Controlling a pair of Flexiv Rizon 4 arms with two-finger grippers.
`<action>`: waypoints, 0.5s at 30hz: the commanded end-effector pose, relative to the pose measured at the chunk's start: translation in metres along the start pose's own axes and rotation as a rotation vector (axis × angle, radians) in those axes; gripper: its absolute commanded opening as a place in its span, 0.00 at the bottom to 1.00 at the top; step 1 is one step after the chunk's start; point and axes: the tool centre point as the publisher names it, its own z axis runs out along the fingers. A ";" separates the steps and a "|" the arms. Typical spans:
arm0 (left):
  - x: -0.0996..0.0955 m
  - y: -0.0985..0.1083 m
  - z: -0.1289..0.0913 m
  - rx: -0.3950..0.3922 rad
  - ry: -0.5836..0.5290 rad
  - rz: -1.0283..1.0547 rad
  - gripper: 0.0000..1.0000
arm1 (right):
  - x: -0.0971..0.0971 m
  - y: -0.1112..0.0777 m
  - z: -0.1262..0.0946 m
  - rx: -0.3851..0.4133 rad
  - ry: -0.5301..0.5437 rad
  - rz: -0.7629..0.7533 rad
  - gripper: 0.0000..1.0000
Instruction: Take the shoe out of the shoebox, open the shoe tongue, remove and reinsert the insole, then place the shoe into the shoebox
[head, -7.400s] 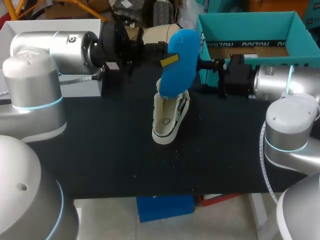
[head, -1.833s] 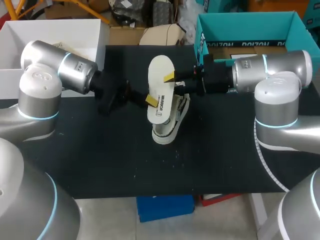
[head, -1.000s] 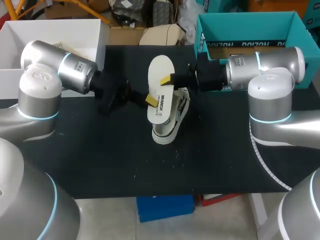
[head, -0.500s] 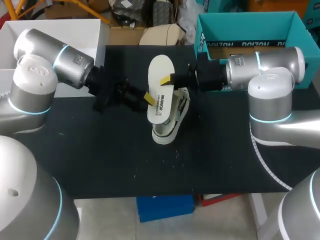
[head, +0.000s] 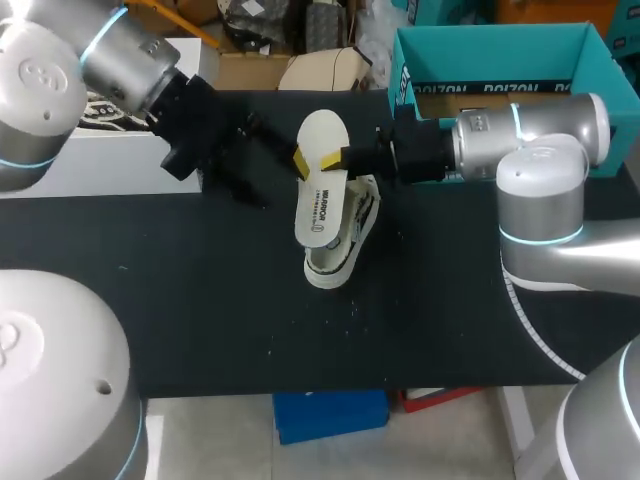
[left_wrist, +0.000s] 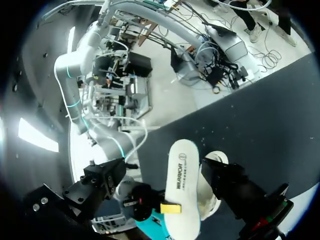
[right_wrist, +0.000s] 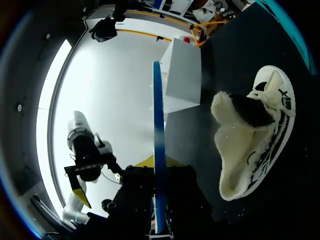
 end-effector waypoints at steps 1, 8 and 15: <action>-0.009 0.001 -0.002 0.067 1.064 -0.170 1.00 | 0.000 0.000 0.001 -0.002 0.000 0.000 0.00; -0.009 0.001 -0.002 0.079 1.237 -0.197 1.00 | 0.000 0.000 0.001 -0.002 0.000 0.000 0.00; -0.009 0.015 0.015 0.000 1.437 -0.293 1.00 | 0.000 0.000 0.001 -0.002 0.000 0.000 0.00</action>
